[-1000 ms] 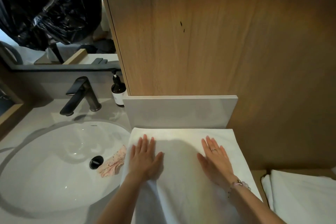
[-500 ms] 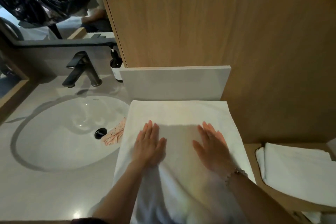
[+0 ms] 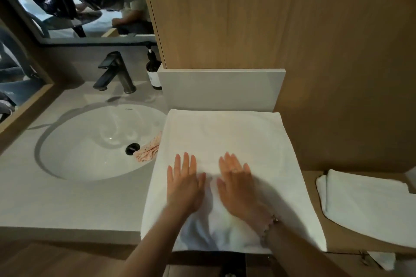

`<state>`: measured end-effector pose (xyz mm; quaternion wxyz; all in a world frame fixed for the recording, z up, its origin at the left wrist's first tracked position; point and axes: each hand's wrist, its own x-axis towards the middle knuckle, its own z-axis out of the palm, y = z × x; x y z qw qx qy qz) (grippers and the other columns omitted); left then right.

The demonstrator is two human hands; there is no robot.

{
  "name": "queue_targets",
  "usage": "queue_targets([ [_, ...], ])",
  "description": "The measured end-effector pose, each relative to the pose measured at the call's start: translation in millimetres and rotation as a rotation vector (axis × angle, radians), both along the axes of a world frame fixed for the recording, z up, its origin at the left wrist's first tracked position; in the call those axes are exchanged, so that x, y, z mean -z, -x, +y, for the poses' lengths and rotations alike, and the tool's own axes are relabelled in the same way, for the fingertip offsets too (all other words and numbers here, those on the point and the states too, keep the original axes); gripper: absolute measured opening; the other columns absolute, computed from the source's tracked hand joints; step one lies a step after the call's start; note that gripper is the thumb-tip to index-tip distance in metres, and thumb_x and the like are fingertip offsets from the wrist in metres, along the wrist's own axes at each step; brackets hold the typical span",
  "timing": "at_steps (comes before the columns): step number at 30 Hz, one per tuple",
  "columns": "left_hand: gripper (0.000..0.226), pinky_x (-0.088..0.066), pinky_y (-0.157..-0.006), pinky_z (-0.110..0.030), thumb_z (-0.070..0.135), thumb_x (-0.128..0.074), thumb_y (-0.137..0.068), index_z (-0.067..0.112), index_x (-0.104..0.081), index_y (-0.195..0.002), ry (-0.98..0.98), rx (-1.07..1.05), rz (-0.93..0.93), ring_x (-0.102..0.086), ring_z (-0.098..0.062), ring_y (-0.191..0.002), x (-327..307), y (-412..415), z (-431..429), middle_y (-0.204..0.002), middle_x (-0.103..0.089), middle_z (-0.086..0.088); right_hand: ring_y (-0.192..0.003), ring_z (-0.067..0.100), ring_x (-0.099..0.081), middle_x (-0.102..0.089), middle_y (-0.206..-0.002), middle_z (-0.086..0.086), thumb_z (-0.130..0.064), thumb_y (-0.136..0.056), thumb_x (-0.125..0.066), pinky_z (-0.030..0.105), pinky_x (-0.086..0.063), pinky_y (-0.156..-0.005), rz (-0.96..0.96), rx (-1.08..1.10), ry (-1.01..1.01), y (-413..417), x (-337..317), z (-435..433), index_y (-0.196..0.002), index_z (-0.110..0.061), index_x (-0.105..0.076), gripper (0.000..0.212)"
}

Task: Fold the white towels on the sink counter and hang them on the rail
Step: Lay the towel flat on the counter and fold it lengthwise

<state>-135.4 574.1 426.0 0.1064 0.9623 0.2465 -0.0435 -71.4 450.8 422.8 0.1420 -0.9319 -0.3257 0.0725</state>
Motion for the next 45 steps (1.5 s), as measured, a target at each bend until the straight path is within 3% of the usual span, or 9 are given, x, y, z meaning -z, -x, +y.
queue_targets([
  [5,0.059,0.001,-0.116,-0.041,0.043,-0.017,-0.1,0.016,-0.005,-0.151,0.005,0.136,0.019,0.003,-0.027,-0.146,19,28,-2,-0.159,0.002,-0.005,-0.147,0.021,-0.004,-0.004,-0.159,-0.001,-0.05,-0.09,0.012,0.038,0.003,-0.113,0.003,-0.043,0.089,44,9,-5,-0.151,-0.022,-0.017,0.073],
  [7,0.062,-0.01,-0.113,-0.044,0.044,-0.018,-0.096,0.011,-0.023,-0.148,-0.027,0.192,-0.067,-0.019,-0.032,-0.143,22,38,0,-0.156,-0.017,-0.01,-0.146,0.019,-0.014,-0.007,-0.155,-0.004,-0.045,-0.1,-0.017,0.037,0.002,-0.111,-0.069,-0.021,0.072,48,13,-16,-0.149,-0.023,-0.025,0.054],
  [12,0.058,0.009,-0.115,-0.035,0.046,-0.014,-0.1,0.026,0.005,-0.15,0.058,0.196,0.056,0.014,-0.016,-0.145,18,44,18,-0.157,0.016,0.004,-0.144,0.01,0.016,0.016,-0.155,-0.01,-0.056,-0.096,-0.006,0.03,0.014,-0.112,0.038,0.064,0.166,41,14,-55,-0.151,-0.029,0.003,0.062],
  [21,0.055,-0.019,-0.116,-0.037,0.035,-0.037,-0.099,0.011,-0.024,-0.148,0.195,-0.028,-0.178,-0.019,-0.025,-0.143,7,112,35,-0.156,-0.02,-0.008,-0.144,0.016,0.018,0.019,-0.157,-0.003,-0.05,-0.099,-0.008,0.038,0.009,-0.116,0.085,0.149,0.269,42,8,-79,-0.151,-0.024,0.01,0.06],
  [24,0.043,-0.039,-0.101,-0.037,0.025,-0.056,-0.092,0.007,-0.046,-0.129,0.304,-0.353,-0.484,-0.046,-0.026,-0.12,4,142,16,-0.131,-0.049,-0.011,-0.145,0.019,0.014,0.014,-0.158,0.0,-0.047,-0.1,-0.012,0.04,0.006,-0.116,0.104,0.136,0.249,41,4,-79,-0.152,-0.021,0.006,0.061],
  [29,0.039,-0.042,-0.087,-0.03,0.02,-0.068,-0.084,0.004,-0.048,-0.115,0.562,-0.605,-0.672,-0.049,-0.023,-0.101,4,156,-8,-0.113,-0.043,-0.007,-0.143,0.03,-0.019,-0.027,-0.152,0.015,-0.043,-0.092,-0.048,0.045,-0.01,-0.116,-0.116,0.637,-0.128,50,2,-112,-0.143,-0.009,-0.032,0.063],
  [35,0.014,-0.044,-0.101,-0.043,0.018,-0.063,-0.088,0.017,-0.05,-0.093,0.904,-0.585,-0.55,-0.051,-0.03,-0.113,21,156,-16,-0.115,-0.049,-0.004,-0.105,0.028,-0.055,-0.051,-0.127,0.013,-0.042,-0.09,-0.058,0.041,-0.047,-0.09,0.823,1.087,-0.834,63,12,-172,-0.12,-0.015,-0.04,0.044],
  [40,0.014,-0.049,-0.091,-0.032,0.012,-0.058,-0.091,0.013,-0.061,-0.105,0.979,-0.525,-0.532,-0.053,-0.026,-0.116,12,159,-9,-0.125,-0.052,-0.005,-0.089,0.019,-0.063,-0.061,-0.112,0.009,-0.034,-0.091,-0.059,0.027,-0.051,-0.064,0.893,1.035,-0.925,70,16,-186,-0.12,-0.011,-0.052,0.037],
  [45,0.017,-0.044,-0.099,-0.035,0.014,-0.06,-0.091,0.018,-0.064,-0.106,0.885,-0.445,-0.469,-0.048,-0.025,-0.122,5,160,5,-0.13,-0.054,-0.006,-0.093,0.018,-0.062,-0.063,-0.105,0.006,-0.021,-0.093,-0.057,0.028,-0.052,-0.078,0.879,1.053,-0.976,71,13,-187,-0.115,-0.008,-0.058,0.025],
])
